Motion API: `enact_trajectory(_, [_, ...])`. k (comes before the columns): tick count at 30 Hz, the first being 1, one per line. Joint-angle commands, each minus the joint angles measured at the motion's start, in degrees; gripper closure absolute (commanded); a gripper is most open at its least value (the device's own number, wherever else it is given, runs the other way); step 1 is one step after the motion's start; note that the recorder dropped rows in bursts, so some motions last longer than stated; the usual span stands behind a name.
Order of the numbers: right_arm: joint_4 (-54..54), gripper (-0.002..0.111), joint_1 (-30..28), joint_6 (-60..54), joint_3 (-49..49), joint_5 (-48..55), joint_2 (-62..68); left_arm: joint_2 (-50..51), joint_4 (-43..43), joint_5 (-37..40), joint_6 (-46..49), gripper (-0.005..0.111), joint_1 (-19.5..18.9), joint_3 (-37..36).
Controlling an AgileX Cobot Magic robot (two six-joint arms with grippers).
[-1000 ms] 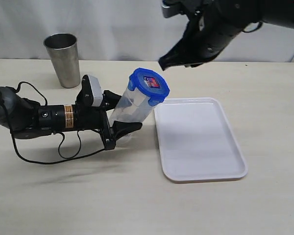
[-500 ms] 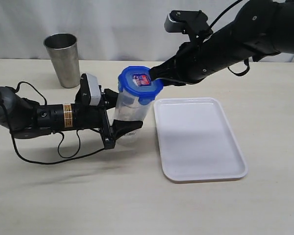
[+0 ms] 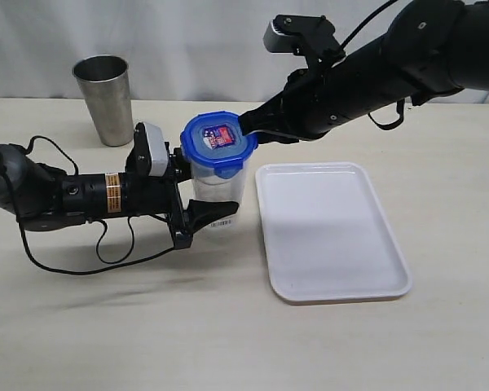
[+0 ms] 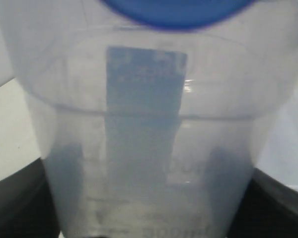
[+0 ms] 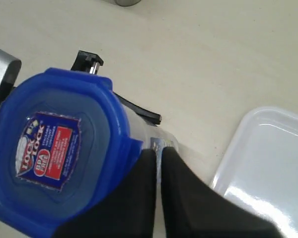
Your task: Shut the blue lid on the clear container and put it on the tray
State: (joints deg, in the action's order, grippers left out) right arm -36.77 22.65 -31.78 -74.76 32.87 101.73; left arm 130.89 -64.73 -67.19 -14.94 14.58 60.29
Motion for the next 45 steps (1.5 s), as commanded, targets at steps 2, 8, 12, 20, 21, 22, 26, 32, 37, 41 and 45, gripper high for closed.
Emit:
enact_trajectory(2, [-1.77, 0.104, 0.2, -3.57, 0.11, 1.37, -0.81, -0.42, 0.64, -1.89, 0.09, 0.107, 0.06, -0.23])
enact_trajectory(8, [-0.28, 0.104, 0.08, -5.27, 0.11, 0.22, -5.97, -0.42, 0.64, -1.89, -0.23, 0.107, 0.06, -0.23])
enact_trajectory(12, [1.65, 0.104, -0.67, -5.04, 0.58, 0.21, -10.44, -0.42, 1.57, -1.28, -7.42, 0.107, 0.06, -0.11])
enact_trajectory(20, [1.39, 0.104, -5.33, -5.04, 15.29, -22.13, -22.42, -1.71, 3.47, 1.32, -17.96, 0.107, 0.06, 0.77])
enact_trajectory(21, [1.51, 0.104, -5.43, -5.15, 17.46, -25.87, -23.8, -1.87, 2.16, 2.66, -19.96, 0.107, 0.06, 1.53])
enact_trajectory(22, [1.88, 0.104, -5.46, -5.15, 19.63, -30.56, -25.51, -1.92, 0.26, 4.19, -21.42, 0.107, 0.17, 2.64])
enact_trajectory(26, [1.88, 0.104, -5.46, -9.42, 28.55, -42.96, -30.06, -2.43, -5.92, 12.2, -27.16, 0.107, 0.77, 6.58])
enact_trajectory(32, [3.25, 0.104, -11.77, -9.31, 29.75, -43.62, -28.07, -3.07, -9.64, 27.99, -27.28, 0.107, 4.98, 11.24])
enact_trajectory(37, [4.78, 0.104, -17.42, -7.53, 29.41, -44.16, -24.02, -4.2, -12.52, 44.58, -27.28, 0.107, 9.68, 15.88])
enact_trajectory(41, [9.49, 0.104, -19.49, -1.56, 28.69, -45.44, -20.63, -5.12, -17.35, 59.74, -26.65, 0.107, 13.58, 19.64])
enact_trajectory(45, [16.11, 0.104, -19.49, 4.62, 28.17, -46.73, -18.82, -5.06, -27.32, 72.98, -26.65, 0.107, 17.87, 21.98])
